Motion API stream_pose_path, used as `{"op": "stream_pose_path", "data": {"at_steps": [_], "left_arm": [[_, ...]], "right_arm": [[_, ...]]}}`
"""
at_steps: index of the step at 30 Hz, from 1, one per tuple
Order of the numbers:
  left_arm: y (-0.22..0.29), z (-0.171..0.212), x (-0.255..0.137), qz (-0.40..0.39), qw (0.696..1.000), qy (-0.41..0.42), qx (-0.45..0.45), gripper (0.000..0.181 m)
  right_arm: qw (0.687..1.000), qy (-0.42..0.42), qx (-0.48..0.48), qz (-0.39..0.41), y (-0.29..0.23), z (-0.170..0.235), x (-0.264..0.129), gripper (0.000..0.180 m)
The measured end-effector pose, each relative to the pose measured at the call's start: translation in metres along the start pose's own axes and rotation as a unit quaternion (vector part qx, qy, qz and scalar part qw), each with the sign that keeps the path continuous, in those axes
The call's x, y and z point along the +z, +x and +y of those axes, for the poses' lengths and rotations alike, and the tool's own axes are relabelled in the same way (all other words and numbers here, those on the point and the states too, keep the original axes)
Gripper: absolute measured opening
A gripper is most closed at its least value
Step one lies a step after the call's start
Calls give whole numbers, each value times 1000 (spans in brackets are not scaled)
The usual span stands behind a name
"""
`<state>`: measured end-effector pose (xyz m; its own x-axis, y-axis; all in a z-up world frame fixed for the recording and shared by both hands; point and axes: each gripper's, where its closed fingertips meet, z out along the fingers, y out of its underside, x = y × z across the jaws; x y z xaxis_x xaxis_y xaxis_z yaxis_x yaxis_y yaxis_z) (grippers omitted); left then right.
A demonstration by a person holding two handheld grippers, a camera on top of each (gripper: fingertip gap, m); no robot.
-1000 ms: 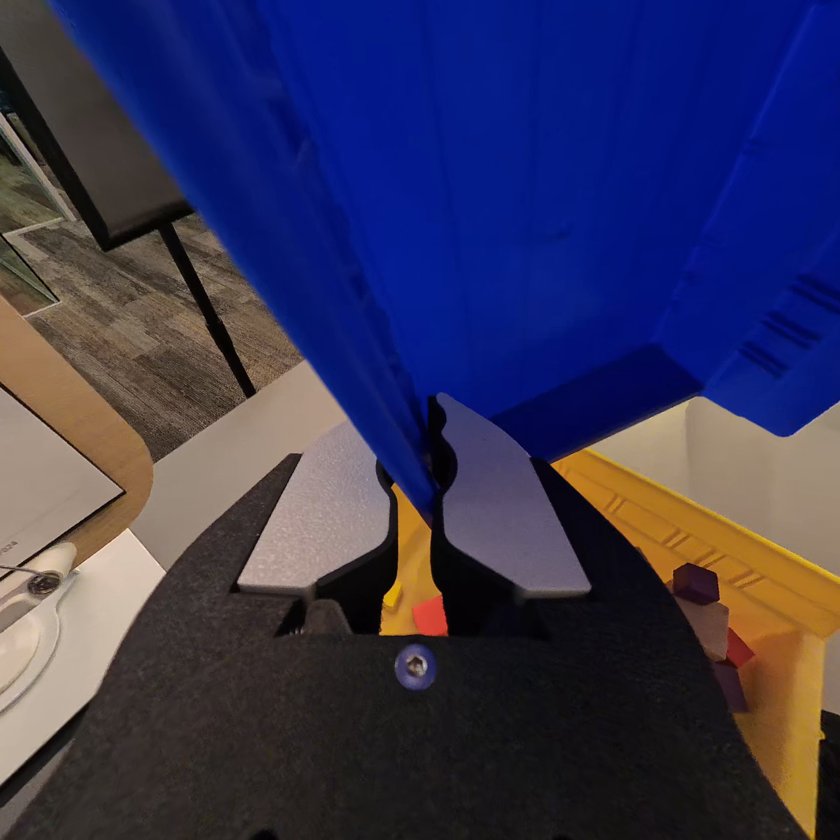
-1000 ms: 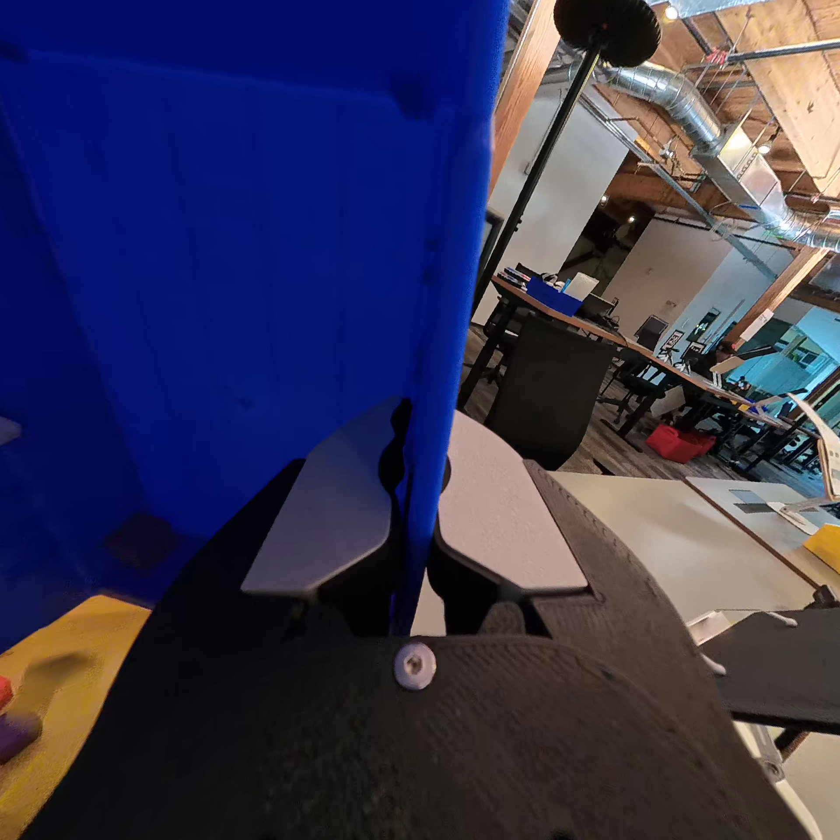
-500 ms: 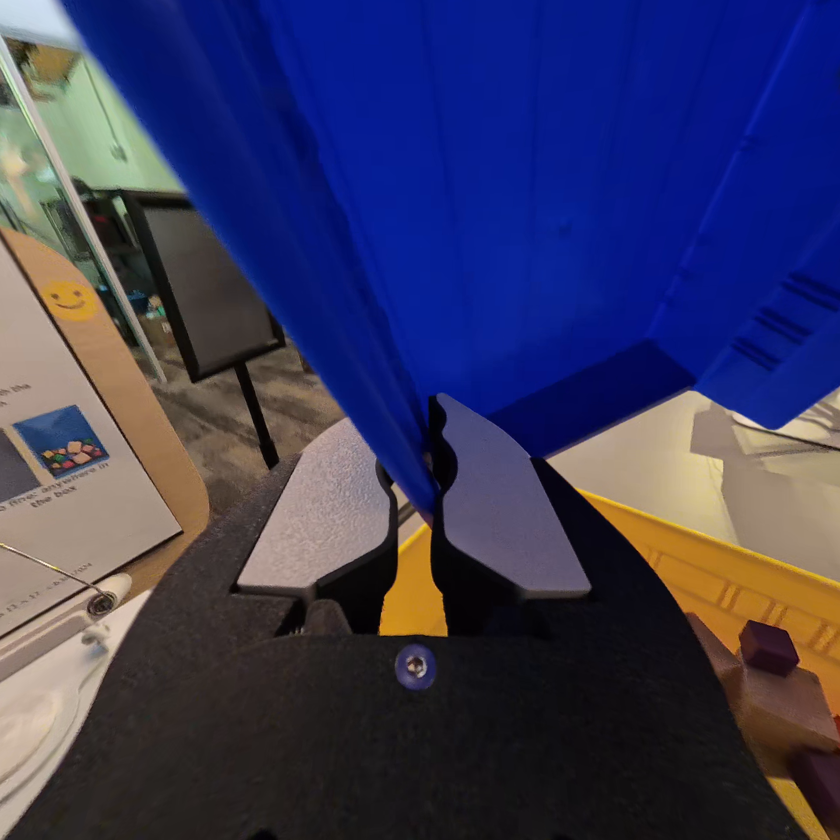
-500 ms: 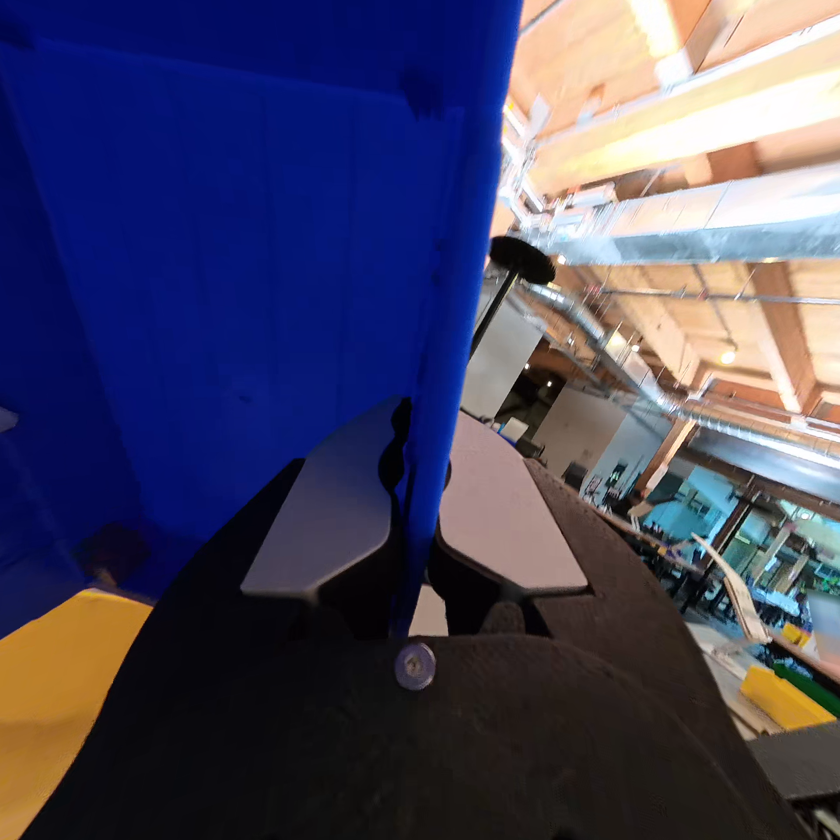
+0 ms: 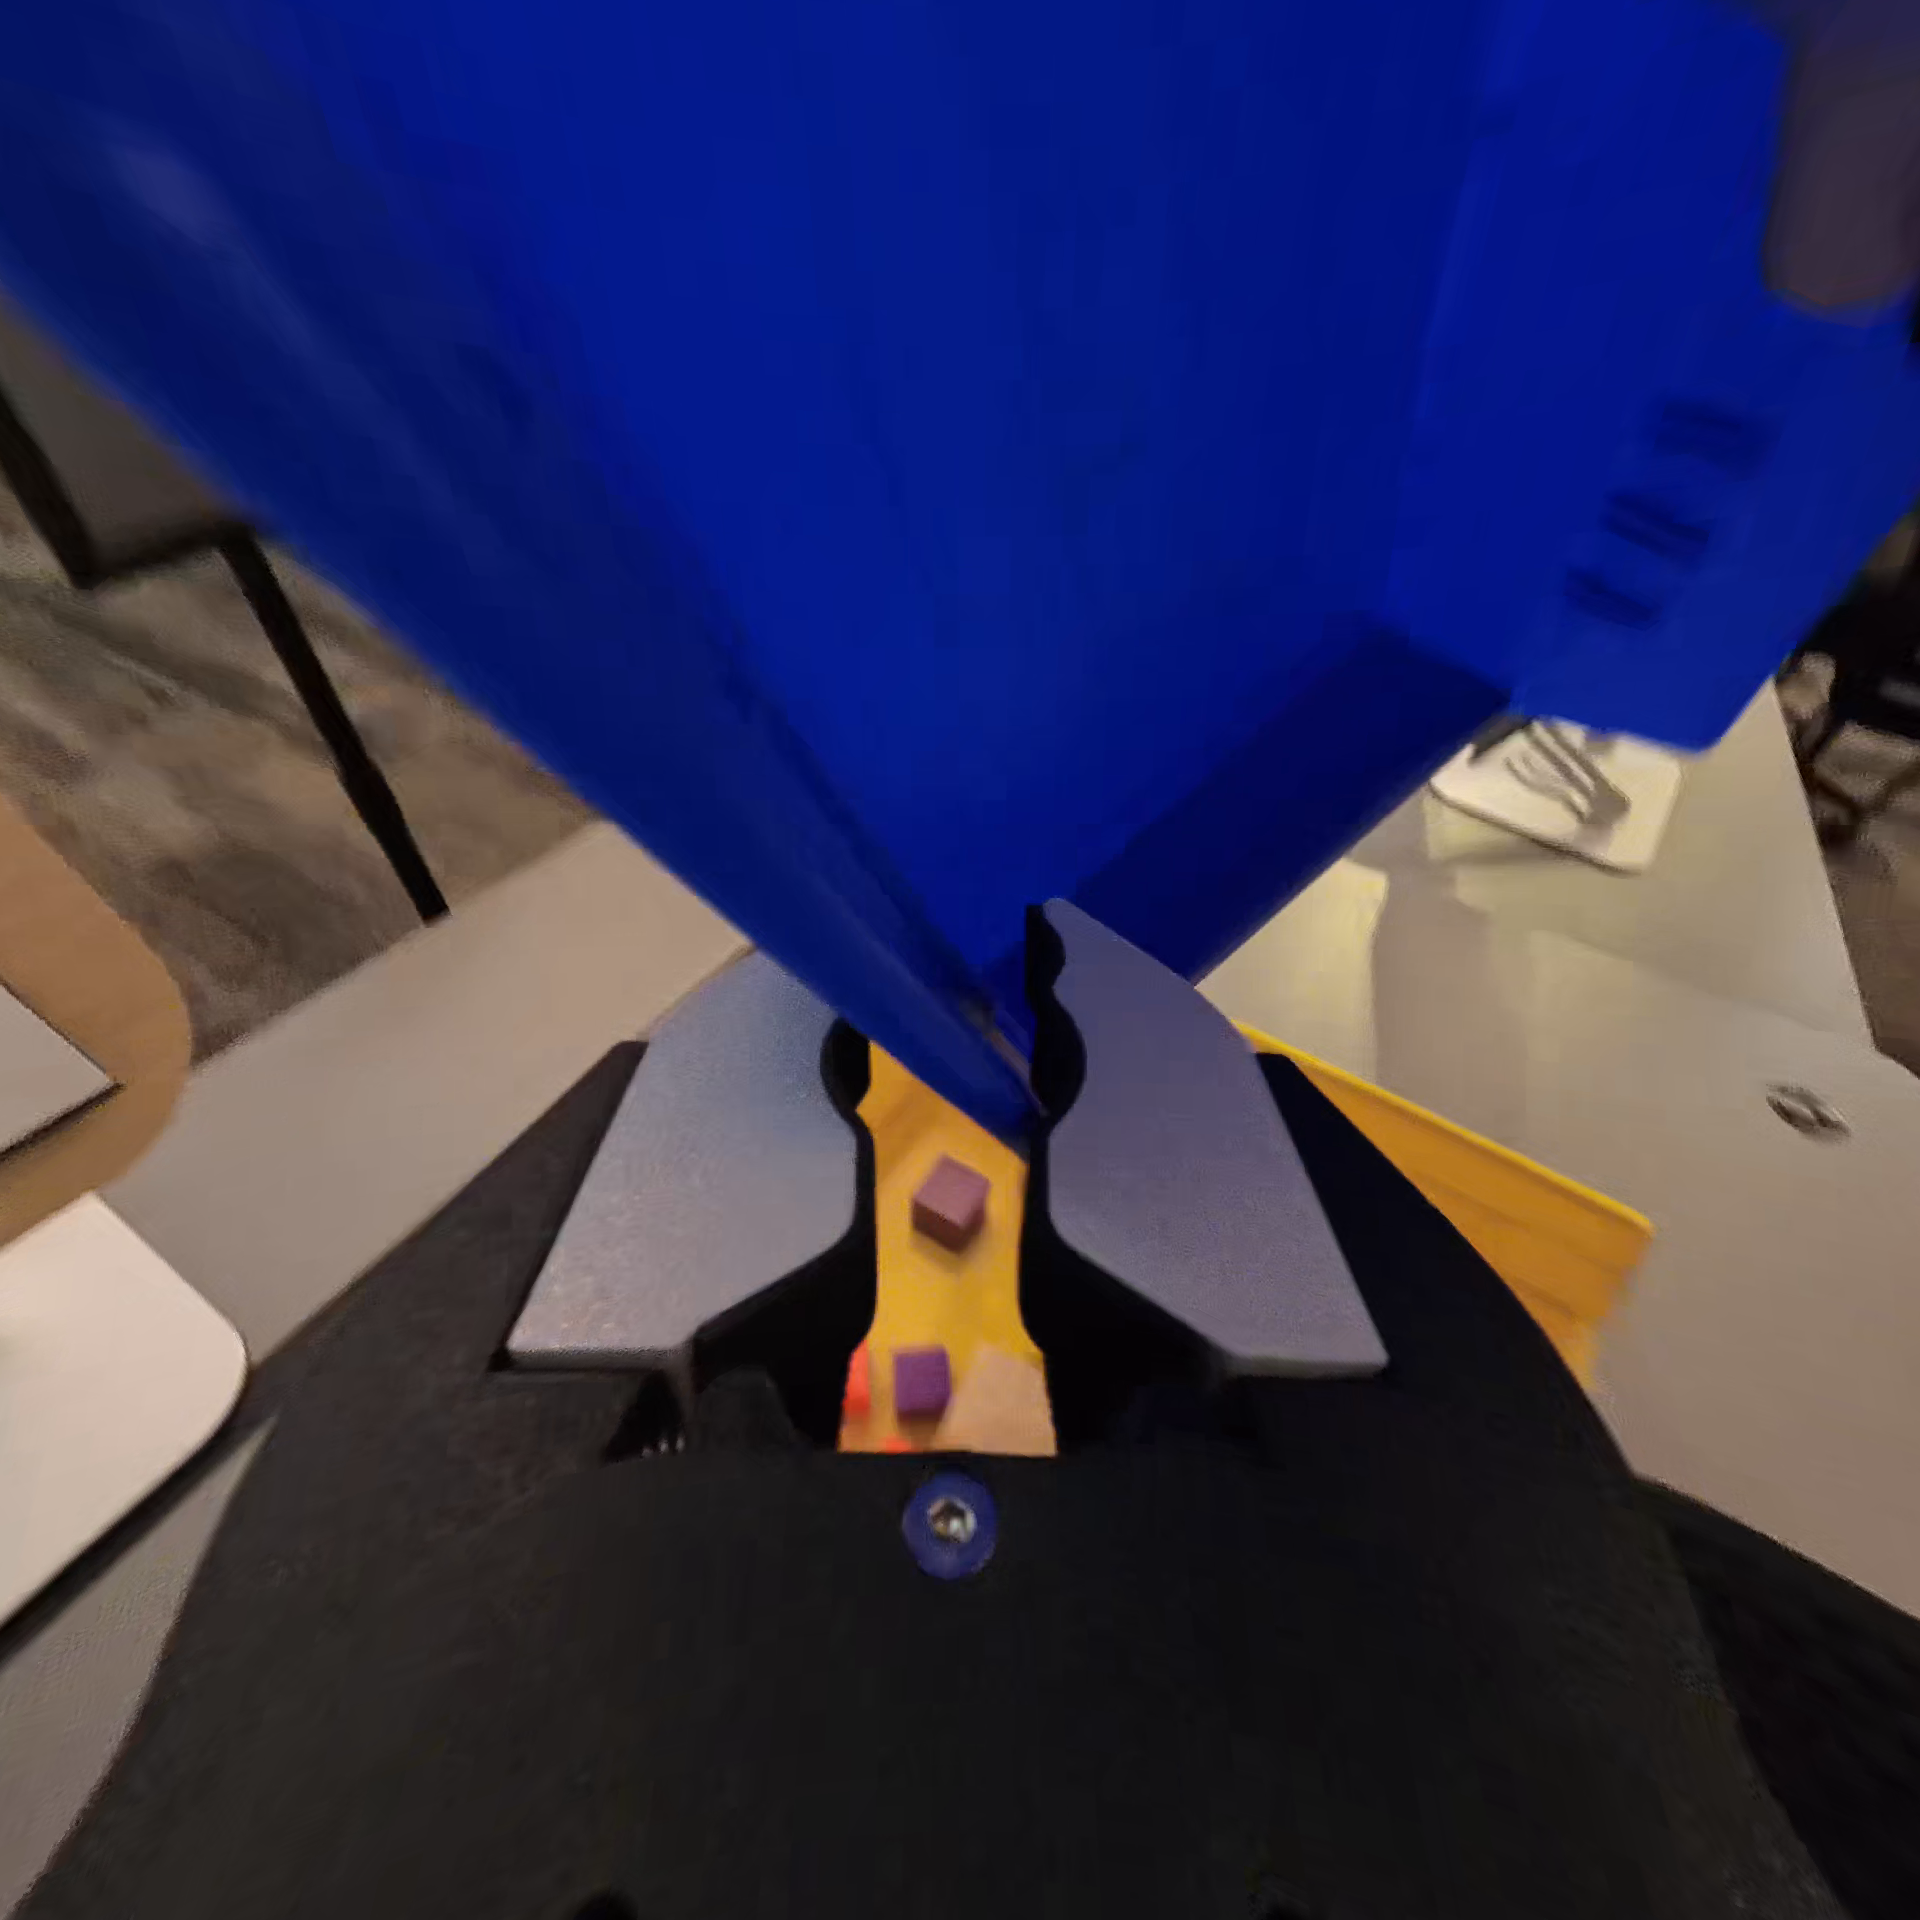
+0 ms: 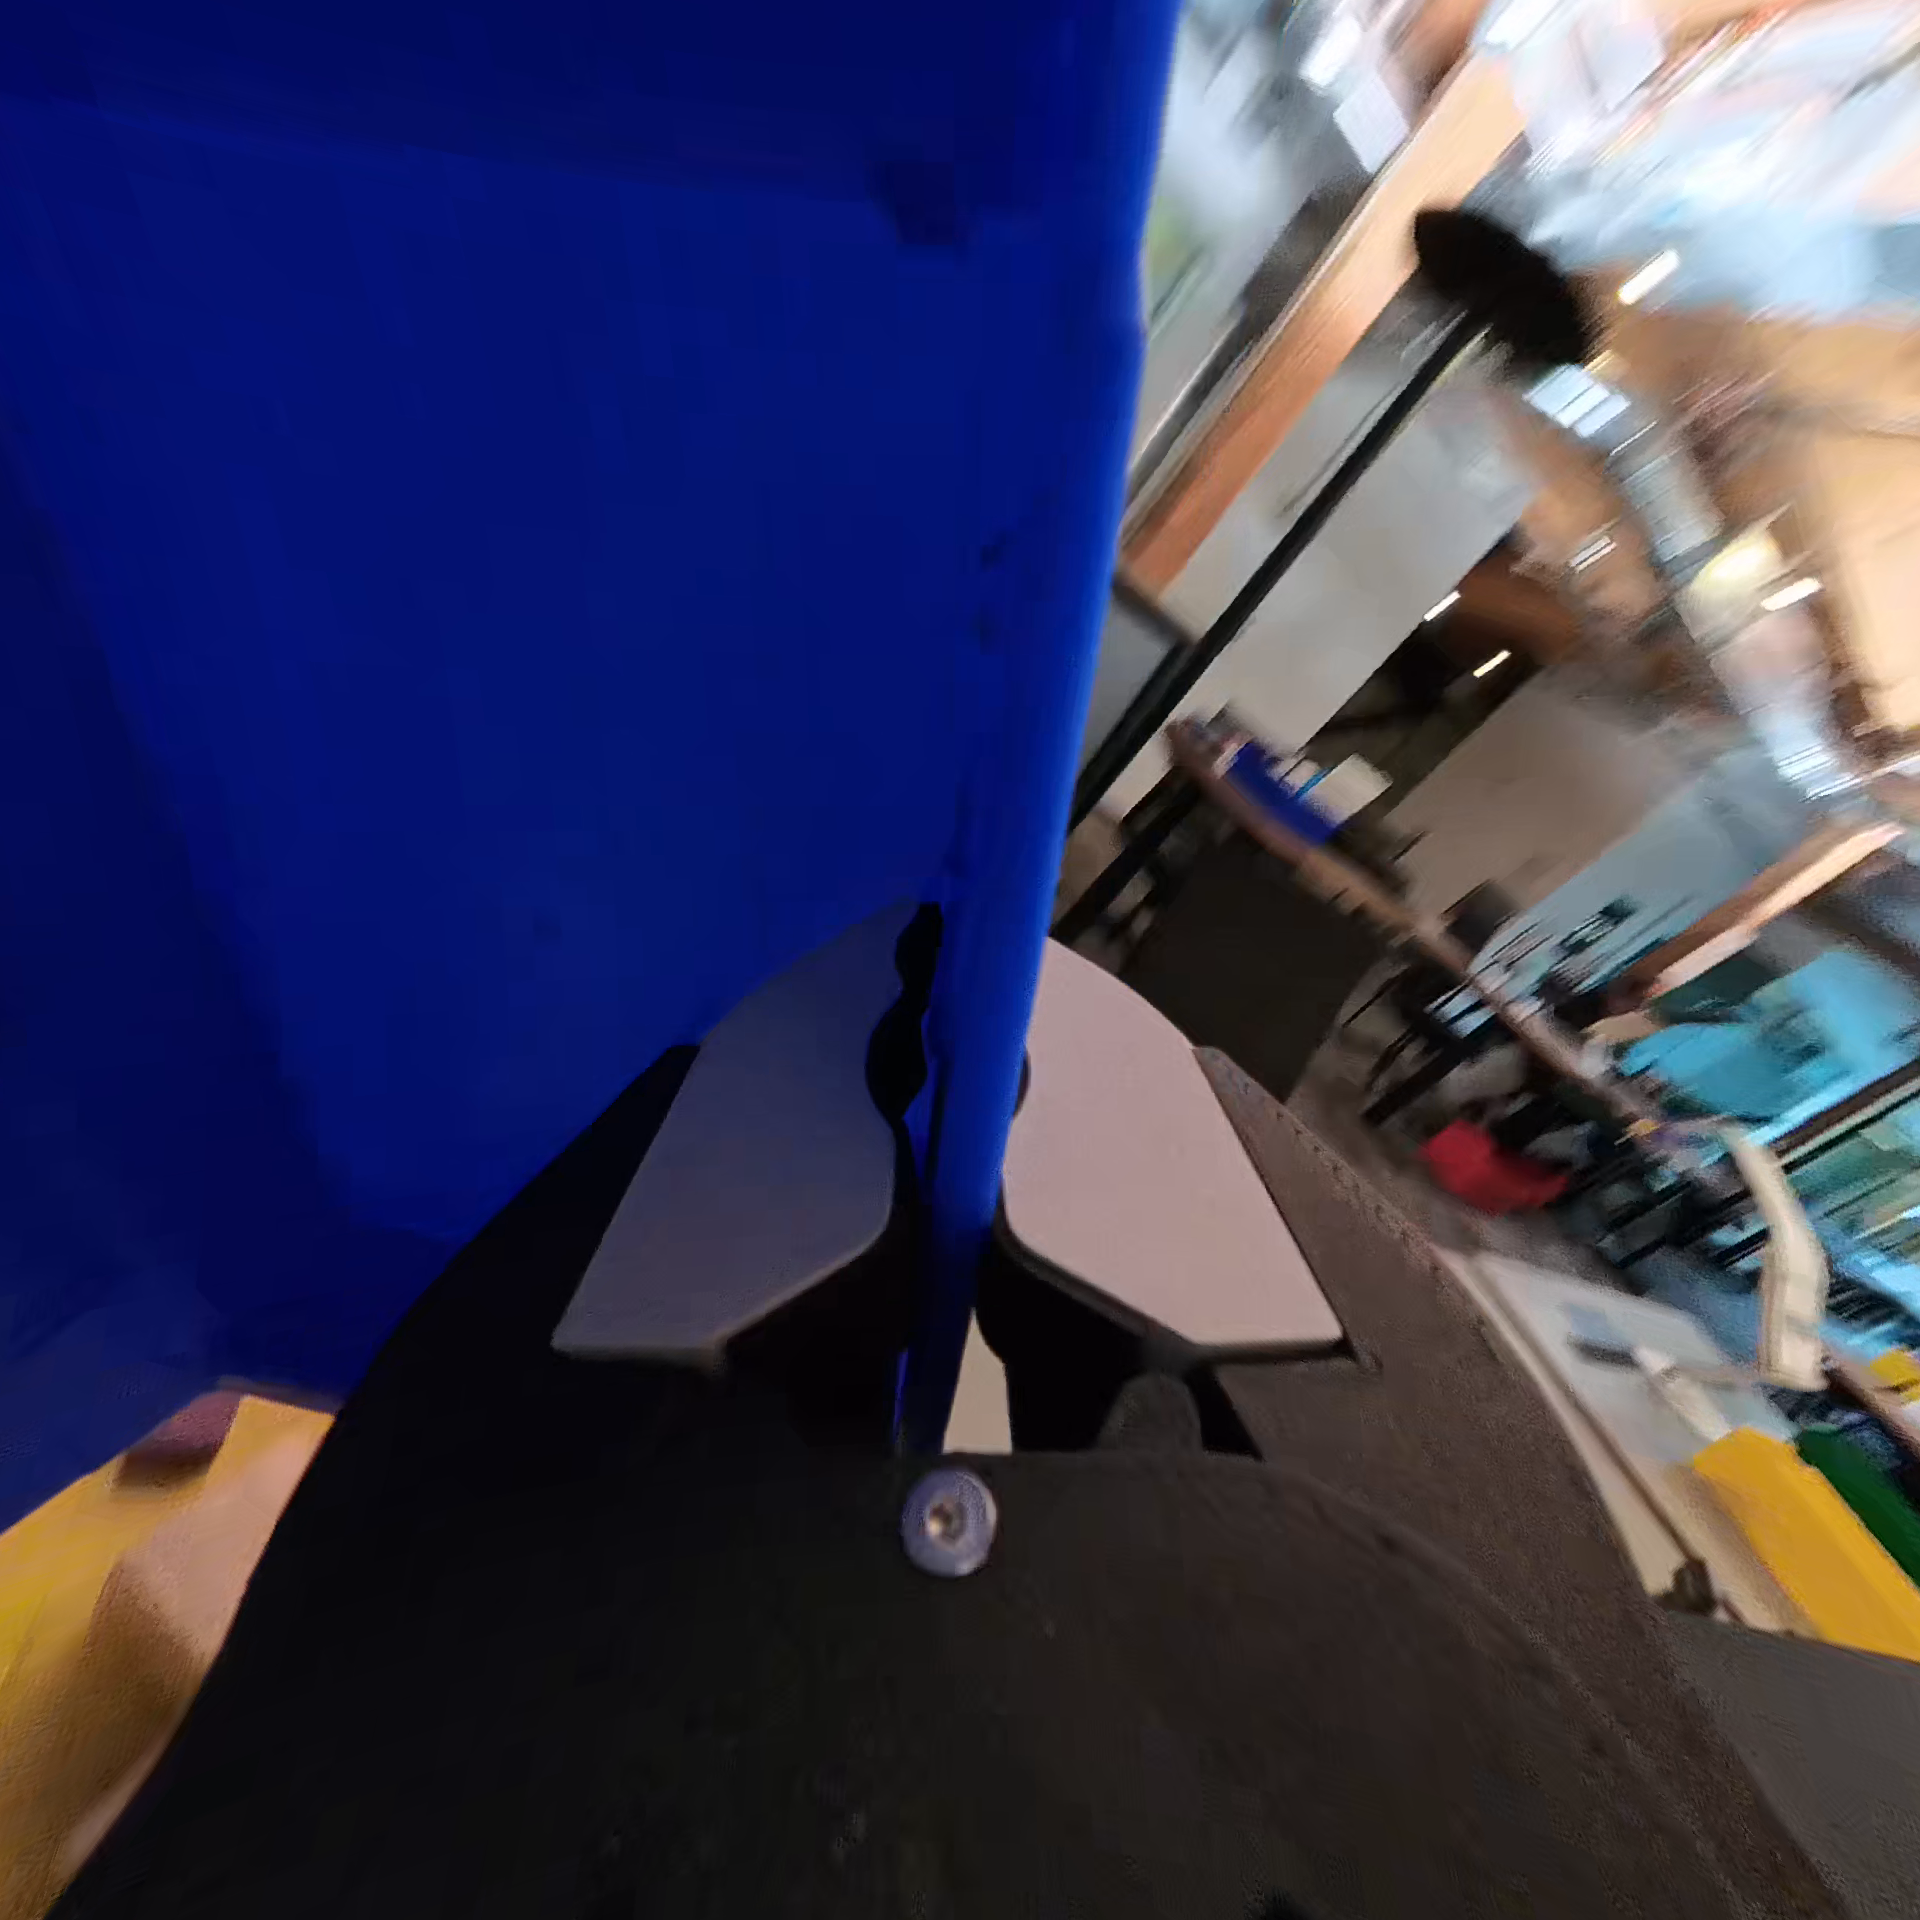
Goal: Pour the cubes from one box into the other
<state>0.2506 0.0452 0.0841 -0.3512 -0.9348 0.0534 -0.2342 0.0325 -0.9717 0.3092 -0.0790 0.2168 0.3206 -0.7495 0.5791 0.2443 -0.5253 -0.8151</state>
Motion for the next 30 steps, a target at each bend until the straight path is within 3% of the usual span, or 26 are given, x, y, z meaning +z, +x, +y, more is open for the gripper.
{"op": "stream_pose_path", "data": {"at_steps": [1, 2, 3, 6, 14, 17, 23, 25, 28, 30], "left_arm": [[3, 3, 1, -16, 999, -39, -9, 50], [3, 6, -1, -42, 996, -72, -19, 86], [9, 10, -5, -42, 993, -103, -26, 98], [36, 23, -17, 27, 987, -127, -92, 84], [0, 127, -35, 58, 930, -269, -244, 71], [-8, 144, -39, 31, 928, -303, -216, 70], [-4, 193, -53, -11, 857, -498, -131, 83], [8, 193, -53, 16, 843, -512, -162, 58], [22, 194, -52, 68, 823, -520, -220, 37], [26, 197, -54, 91, 802, -526, -269, 34]], "right_arm": [[998, -52, -3, -36, 6, 8, 12, 4], [991, -111, -5, -71, 11, 19, 21, 4], [981, -167, -6, -103, 14, 33, 26, 4], [945, -299, -19, -128, 33, 77, 25, 5], [853, -491, 58, -166, 86, 198, -9, 7], [825, -528, 93, -178, 95, 235, -20, 8], [754, -622, 110, -177, 68, 316, -35, 6], [737, -635, 123, -195, 46, 331, -34, 6], [724, -635, 163, -212, 19, 343, -26, 6], [718, -636, 172, -225, 7, 347, -24, 7]]}}
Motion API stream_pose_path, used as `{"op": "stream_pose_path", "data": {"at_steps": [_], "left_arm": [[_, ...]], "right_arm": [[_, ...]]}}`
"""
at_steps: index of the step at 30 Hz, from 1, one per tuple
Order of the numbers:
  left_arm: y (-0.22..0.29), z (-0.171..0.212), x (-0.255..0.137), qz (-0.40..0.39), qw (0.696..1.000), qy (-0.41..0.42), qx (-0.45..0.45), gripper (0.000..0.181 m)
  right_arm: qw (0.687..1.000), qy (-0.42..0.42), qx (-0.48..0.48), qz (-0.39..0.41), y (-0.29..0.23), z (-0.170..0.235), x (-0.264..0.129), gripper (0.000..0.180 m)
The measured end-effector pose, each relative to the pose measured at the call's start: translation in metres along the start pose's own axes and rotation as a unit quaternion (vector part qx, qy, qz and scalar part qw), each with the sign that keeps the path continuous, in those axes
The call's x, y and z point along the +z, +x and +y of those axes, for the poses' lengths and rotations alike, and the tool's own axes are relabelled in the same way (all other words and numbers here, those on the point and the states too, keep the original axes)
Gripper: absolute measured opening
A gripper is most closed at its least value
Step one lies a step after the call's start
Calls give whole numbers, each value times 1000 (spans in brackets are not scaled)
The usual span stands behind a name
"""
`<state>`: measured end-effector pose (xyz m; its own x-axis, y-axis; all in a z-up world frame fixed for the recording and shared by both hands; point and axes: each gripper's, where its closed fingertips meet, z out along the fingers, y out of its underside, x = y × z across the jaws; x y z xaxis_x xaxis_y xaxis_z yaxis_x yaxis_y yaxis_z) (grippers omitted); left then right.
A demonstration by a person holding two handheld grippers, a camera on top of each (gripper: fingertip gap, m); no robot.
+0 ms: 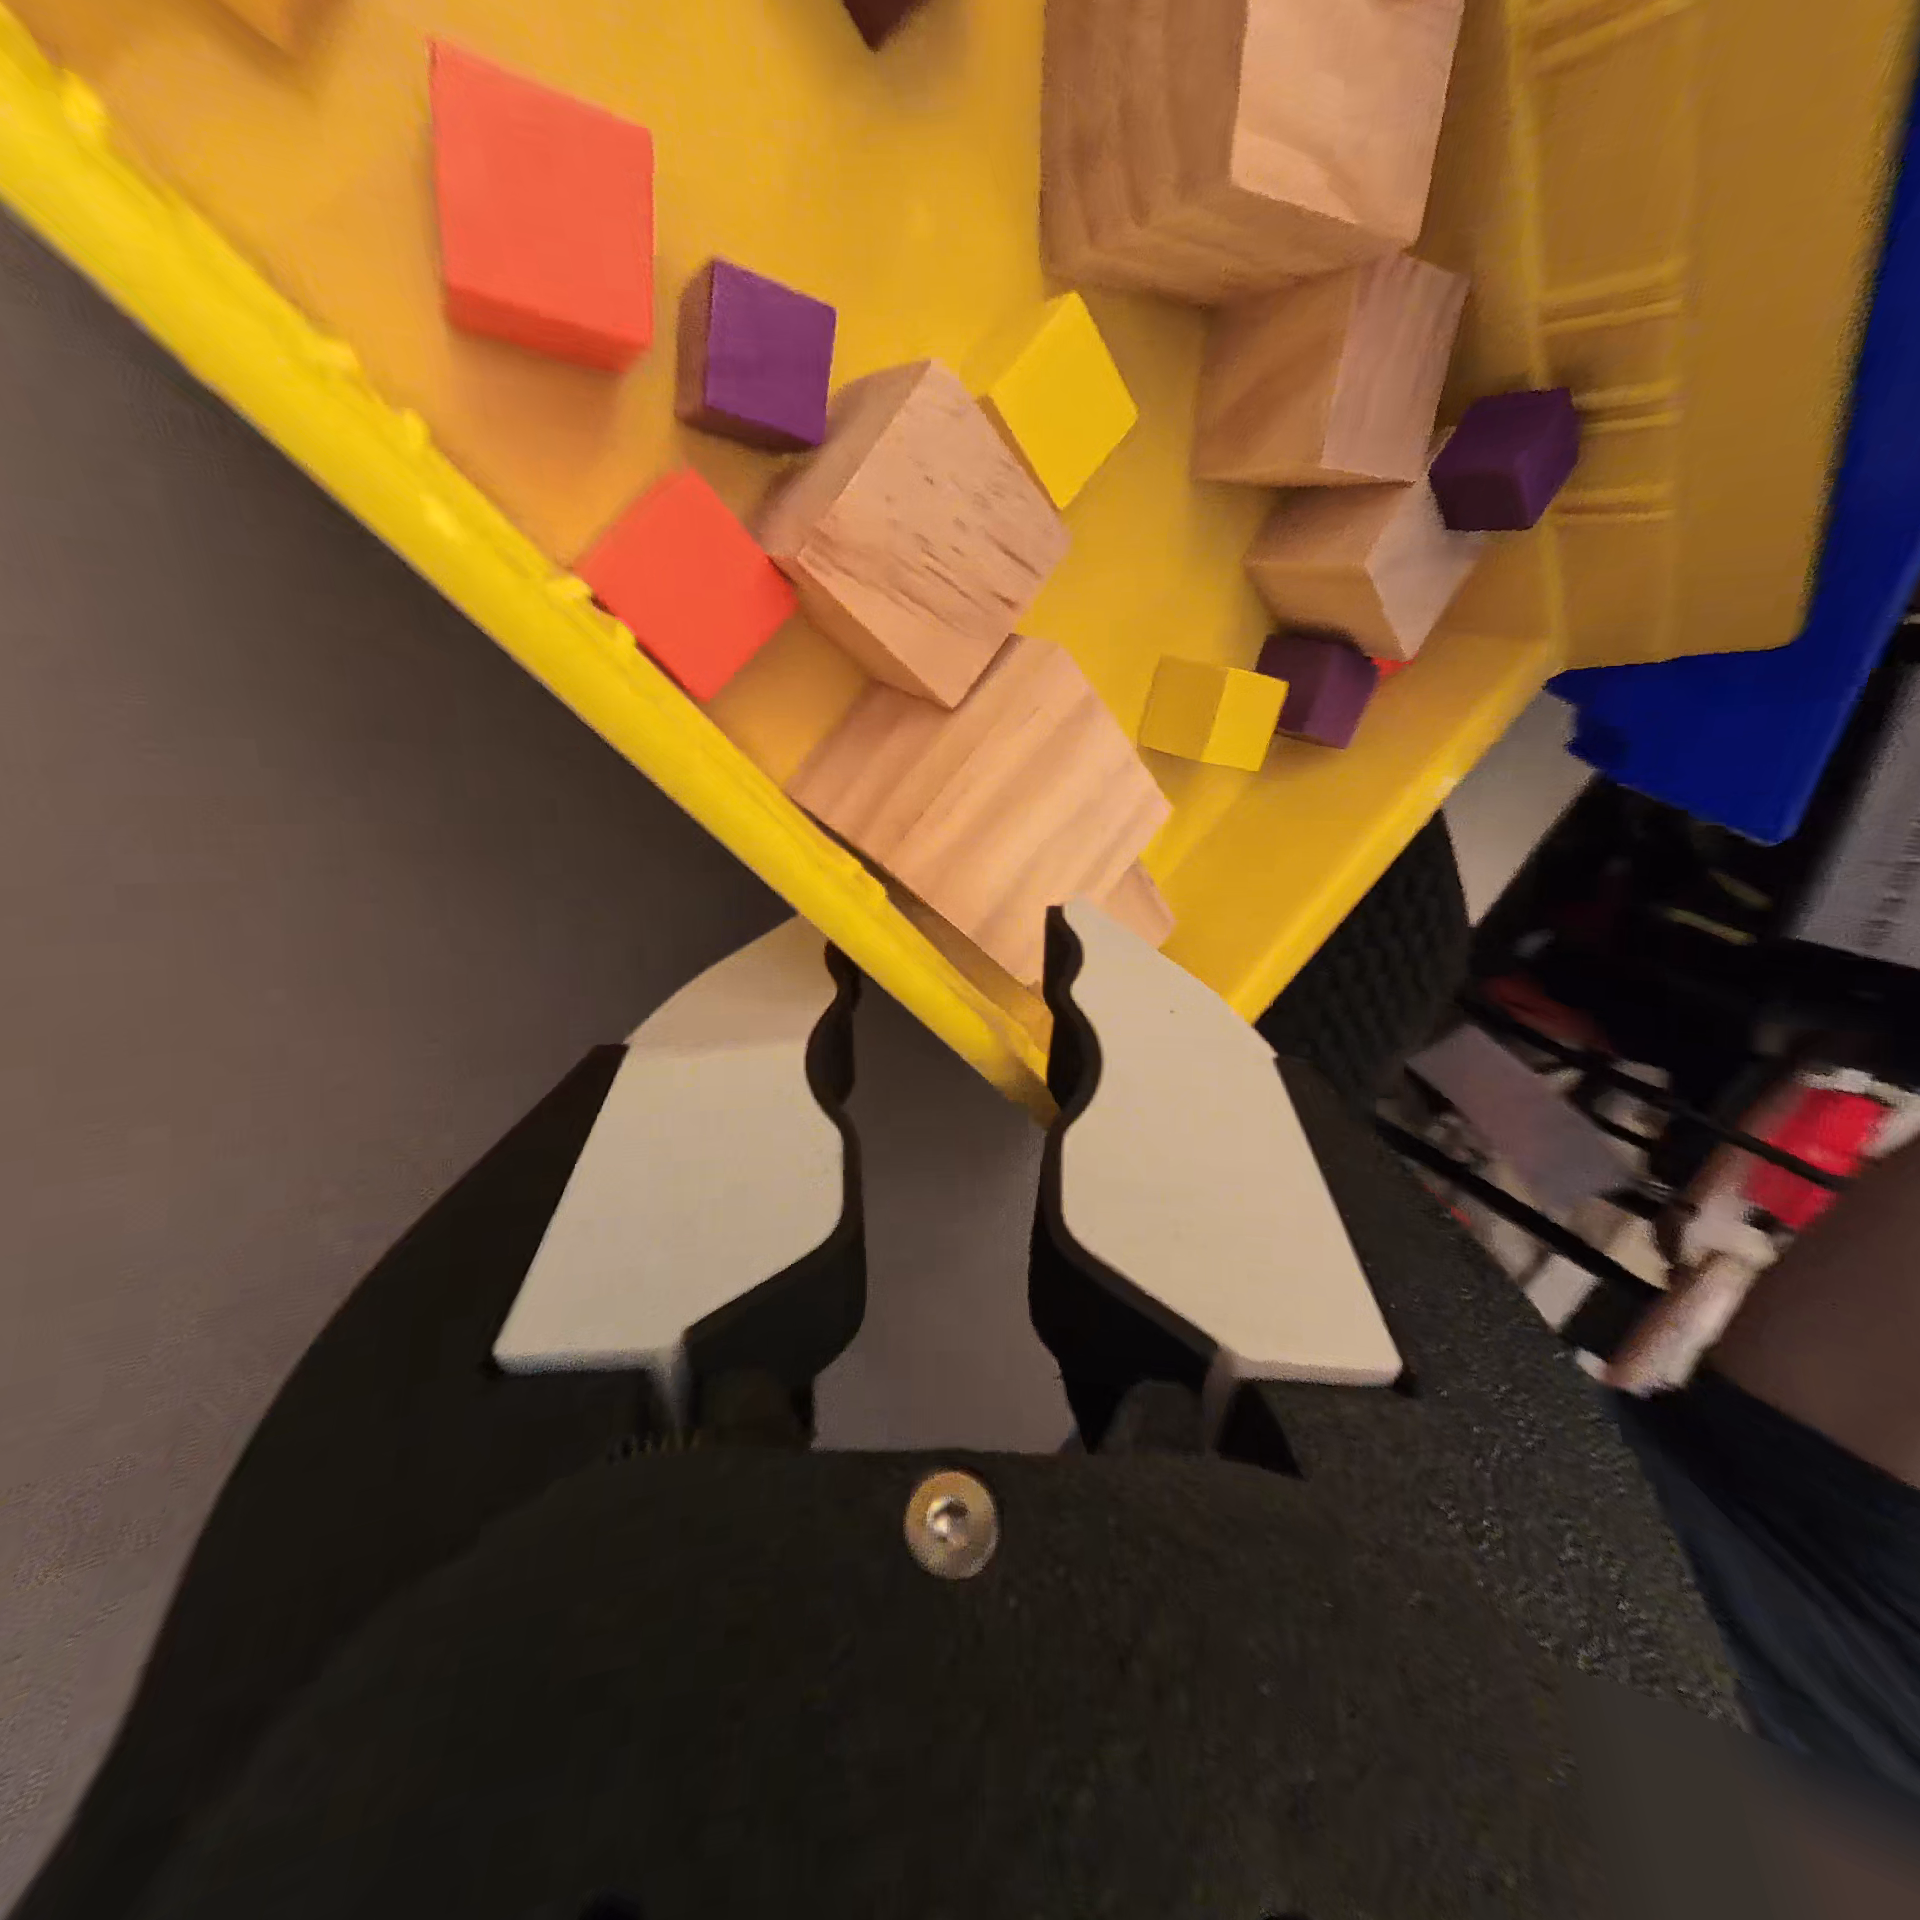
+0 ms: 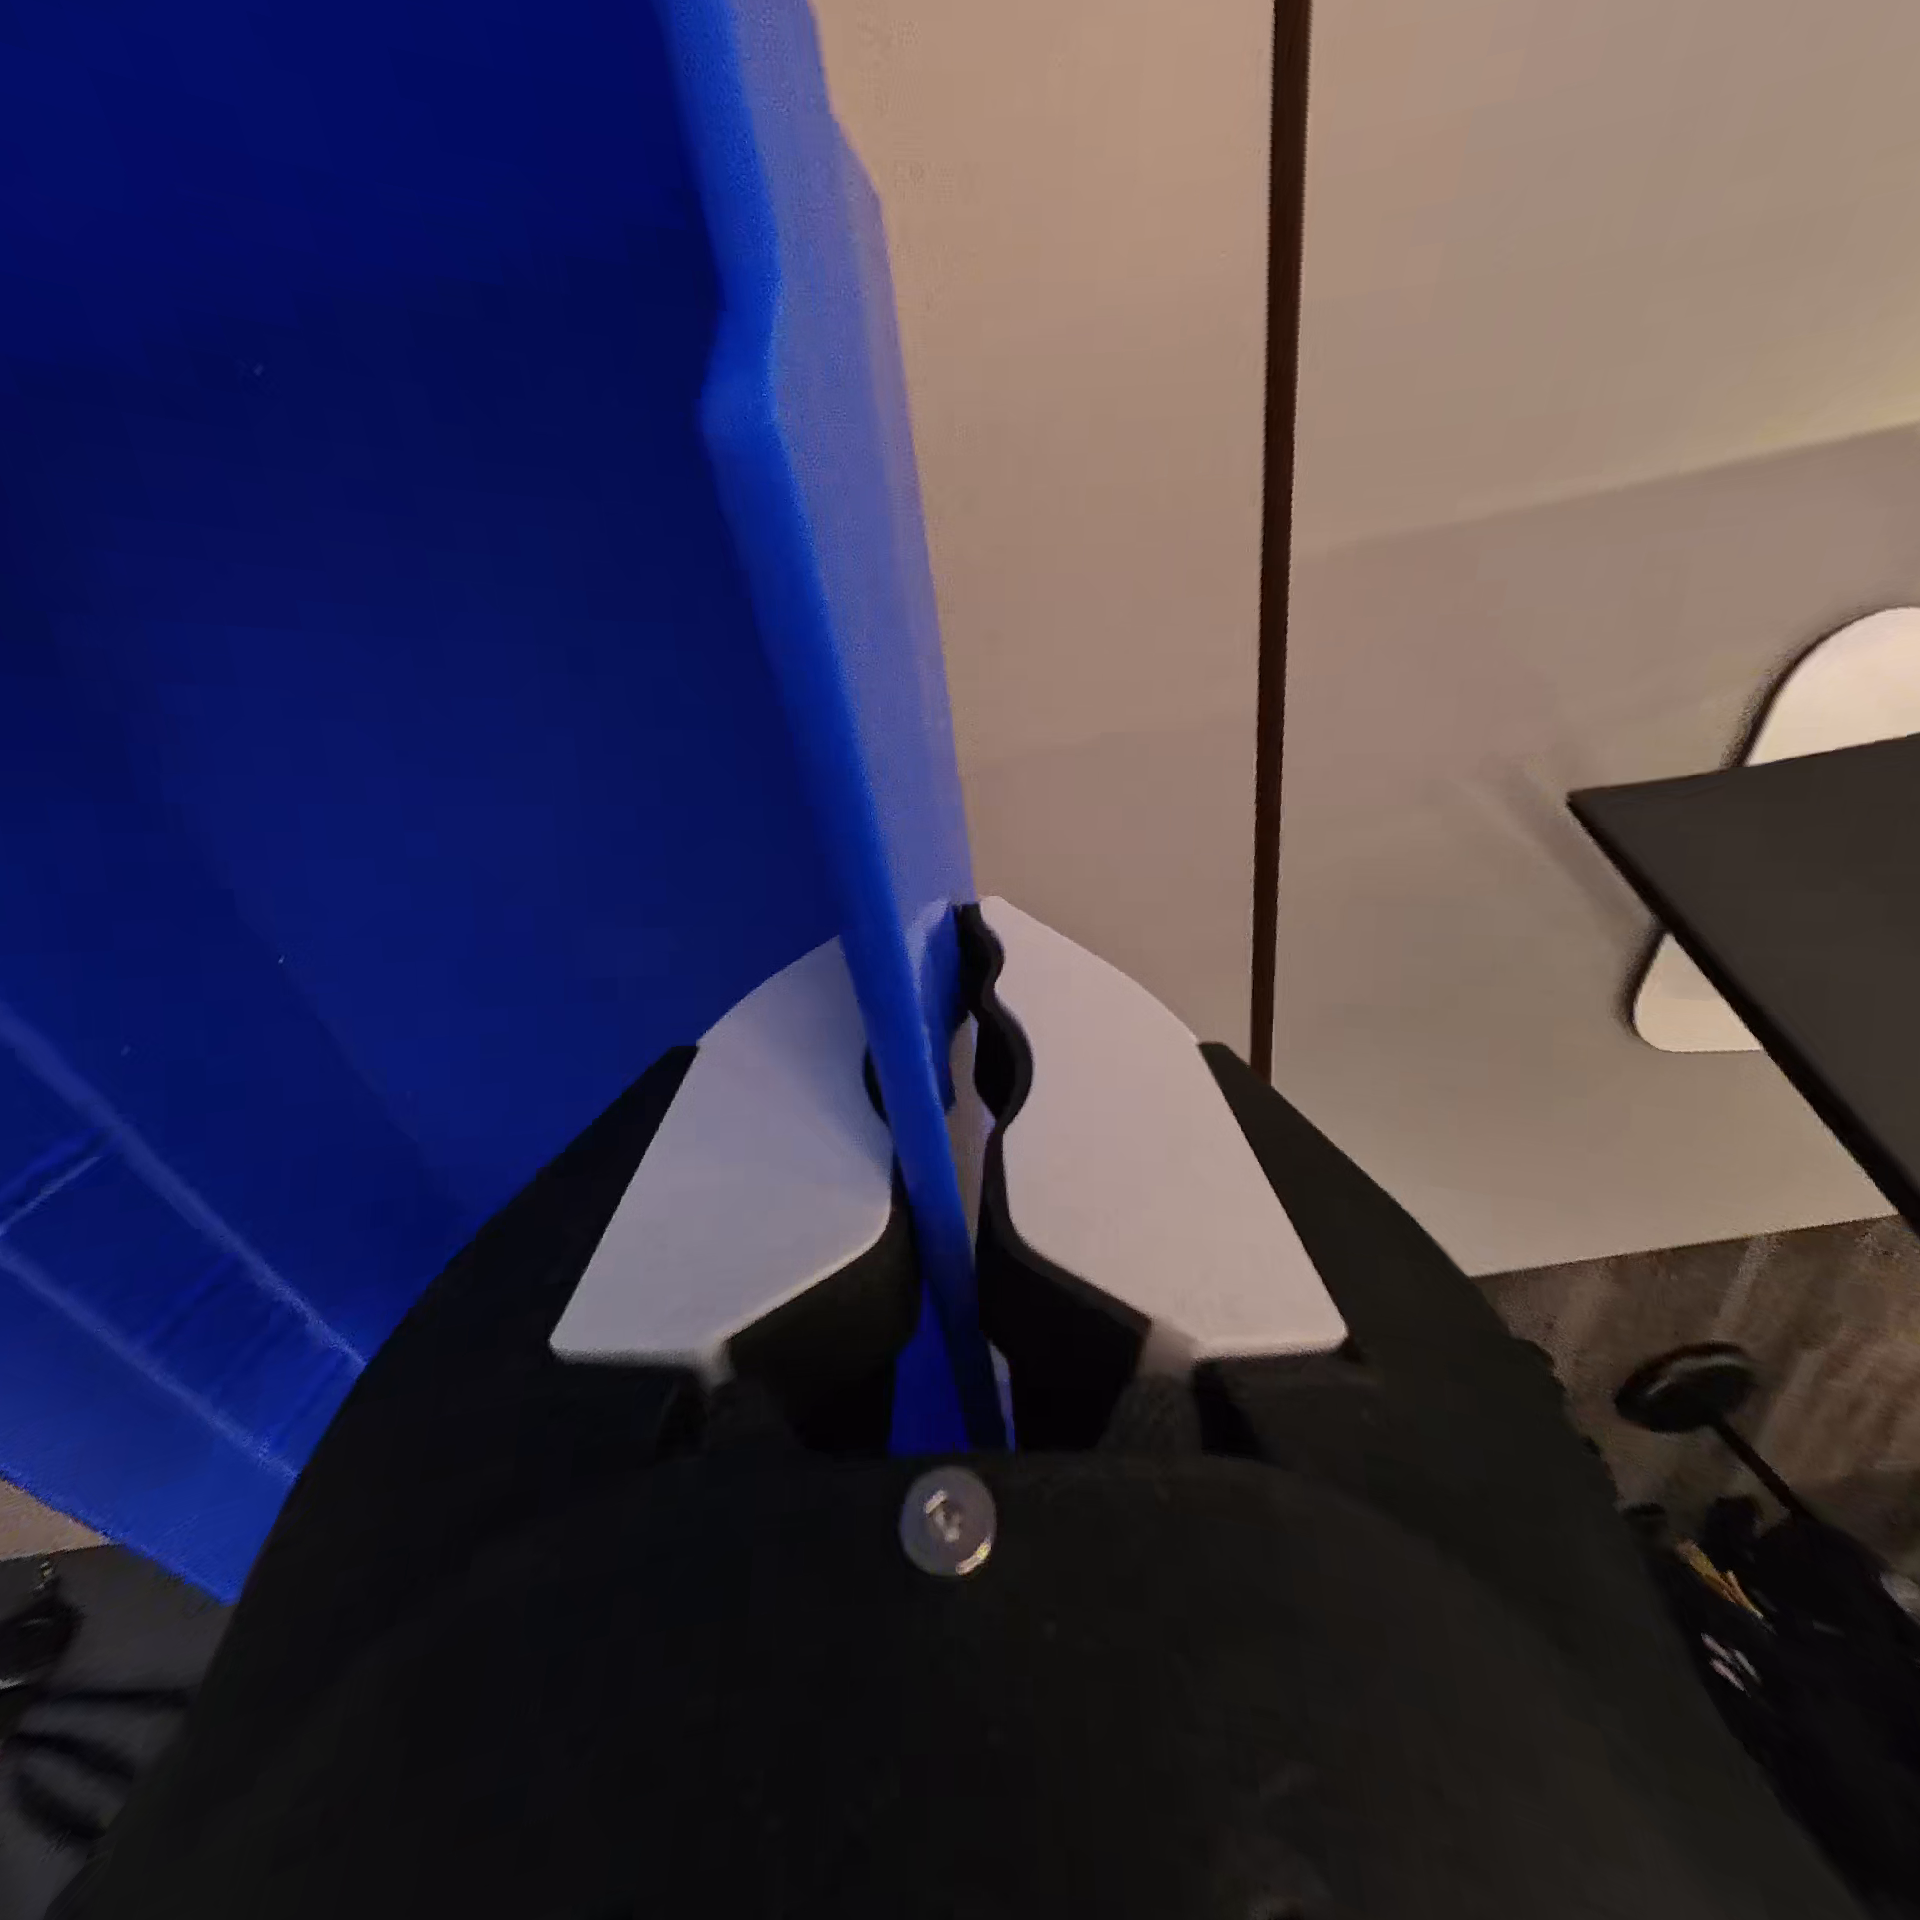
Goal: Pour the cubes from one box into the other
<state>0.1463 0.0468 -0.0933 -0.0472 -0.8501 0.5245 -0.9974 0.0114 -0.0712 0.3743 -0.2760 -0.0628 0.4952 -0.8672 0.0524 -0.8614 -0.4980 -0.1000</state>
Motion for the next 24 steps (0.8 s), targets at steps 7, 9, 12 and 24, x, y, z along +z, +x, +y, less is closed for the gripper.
{"op": "stream_pose_path", "data": {"at_steps": [7, 9, 12, 24], "left_arm": [[-22, 24, -16, -10, 999, -45, -11, 22], [-37, 35, -26, -30, 998, -53, -15, 19], [-69, 51, -47, -63, 997, -44, -28, 15], [-205, 144, -140, -88, 982, 72, -152, 13]], "right_arm": [[999, -22, 18, -15, -9, -2, 19, 6], [999, -20, 23, -16, -15, -6, 23, 6], [998, -15, 25, -47, -36, -13, 31, 6], [992, -25, -49, -114, -152, -29, 65, 5]]}}
